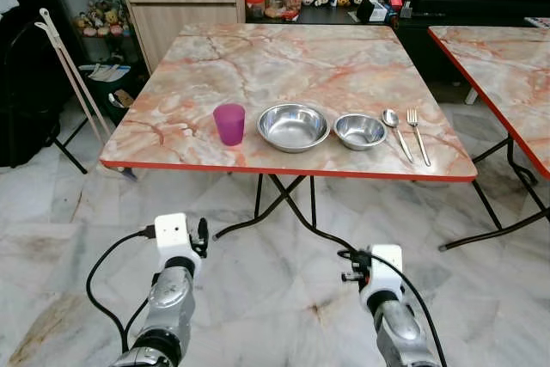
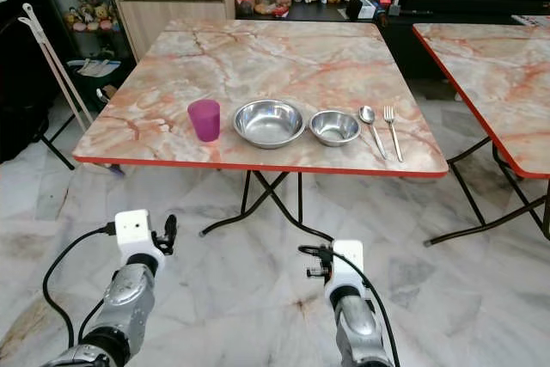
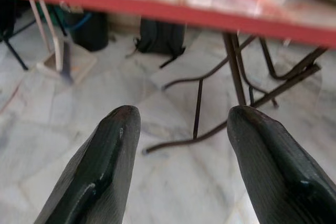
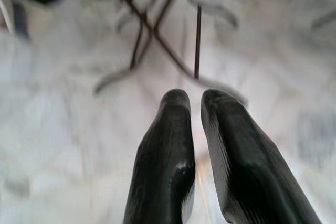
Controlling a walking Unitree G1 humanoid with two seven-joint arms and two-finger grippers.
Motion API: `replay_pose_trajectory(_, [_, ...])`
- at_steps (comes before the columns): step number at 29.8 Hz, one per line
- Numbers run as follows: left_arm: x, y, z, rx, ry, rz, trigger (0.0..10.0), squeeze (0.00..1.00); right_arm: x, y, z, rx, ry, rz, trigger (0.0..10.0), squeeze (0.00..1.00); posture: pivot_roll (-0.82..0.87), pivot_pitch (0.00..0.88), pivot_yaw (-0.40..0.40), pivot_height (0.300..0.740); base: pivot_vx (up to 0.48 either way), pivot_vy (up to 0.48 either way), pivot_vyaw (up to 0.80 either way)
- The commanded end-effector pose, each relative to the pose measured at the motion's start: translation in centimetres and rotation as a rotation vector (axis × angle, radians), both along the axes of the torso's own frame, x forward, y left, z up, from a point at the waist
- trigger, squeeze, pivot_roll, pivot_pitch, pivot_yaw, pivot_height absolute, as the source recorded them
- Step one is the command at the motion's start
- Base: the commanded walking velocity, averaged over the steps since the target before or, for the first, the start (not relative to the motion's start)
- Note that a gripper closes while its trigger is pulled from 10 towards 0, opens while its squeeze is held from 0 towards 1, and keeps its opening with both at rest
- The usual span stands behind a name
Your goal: Setting the table
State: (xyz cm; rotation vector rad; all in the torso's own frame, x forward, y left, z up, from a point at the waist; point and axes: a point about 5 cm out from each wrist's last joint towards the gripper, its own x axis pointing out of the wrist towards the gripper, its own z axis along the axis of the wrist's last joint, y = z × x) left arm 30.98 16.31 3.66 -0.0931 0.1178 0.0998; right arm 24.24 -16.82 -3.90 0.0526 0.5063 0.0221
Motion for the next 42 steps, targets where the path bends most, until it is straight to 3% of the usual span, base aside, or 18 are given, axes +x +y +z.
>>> replay_pose_trajectory(1, [1.2,-0.1,1.8,0.006,-0.076,-0.005,10.0,0.0,-2.0,-1.0,-1.7,-0.026,0.128,-0.037,10.0,0.0,0.03,0.0,-0.023,0.74,0.0,0.0,0.0])
replay_pose_trajectory(4, [1.5,-0.2,2.2,0.008,-0.088,-0.009,10.0,0.0,-3.4,-1.7,-2.7,-0.048,0.209,-0.051,10.0,0.0,0.03,0.0,-0.025,0.74,0.0,0.0,0.0])
replay_pose_trajectory(14, [1.4,0.0,2.3,0.031,-0.096,-0.007,10.0,0.0,-5.3,-2.3,-3.8,-0.035,0.309,-0.114,10.0,0.0,0.04,0.0,-0.028,0.74,0.0,-0.038,0.0])
replay_pose_trajectory(35, [1.7,-0.1,2.7,0.03,-0.114,-0.02,10.0,0.0,-4.9,-2.0,-3.7,-0.033,0.306,-0.097,10.0,0.0,0.05,0.0,-0.033,0.74,0.0,-0.372,0.0])
replay_pose_trajectory(42, [1.8,-0.2,2.7,0.001,-0.103,-0.03,10.0,0.0,-5.0,-1.9,-3.7,-0.03,0.31,-0.096,10.0,0.0,0.05,0.0,-0.037,0.74,0.0,0.0,0.0])
